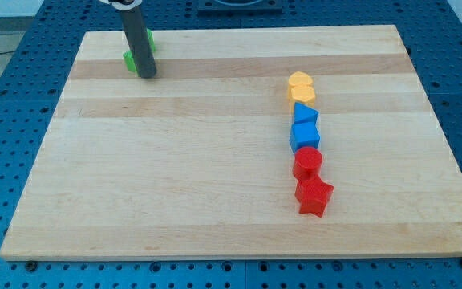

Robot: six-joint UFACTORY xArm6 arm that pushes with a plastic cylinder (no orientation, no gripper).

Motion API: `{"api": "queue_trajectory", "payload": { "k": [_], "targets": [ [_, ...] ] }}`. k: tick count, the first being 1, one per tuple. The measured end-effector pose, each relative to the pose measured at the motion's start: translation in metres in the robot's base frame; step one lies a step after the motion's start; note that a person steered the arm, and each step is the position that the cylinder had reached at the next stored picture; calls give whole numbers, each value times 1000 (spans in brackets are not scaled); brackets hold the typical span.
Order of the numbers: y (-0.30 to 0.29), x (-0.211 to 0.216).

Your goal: Move the yellow heart towards bottom of the green star

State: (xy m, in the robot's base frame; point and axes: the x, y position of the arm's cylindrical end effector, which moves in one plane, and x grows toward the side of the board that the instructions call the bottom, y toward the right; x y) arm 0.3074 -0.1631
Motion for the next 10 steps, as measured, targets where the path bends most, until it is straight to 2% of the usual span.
{"api": "queue_trajectory", "payload": {
  "k": [1,2,4,5,6,7,10],
  "targets": [
    [23,26],
    [85,29],
    [227,0],
    [289,13],
    [294,46],
    [257,50],
    [168,20]
  ]
}}
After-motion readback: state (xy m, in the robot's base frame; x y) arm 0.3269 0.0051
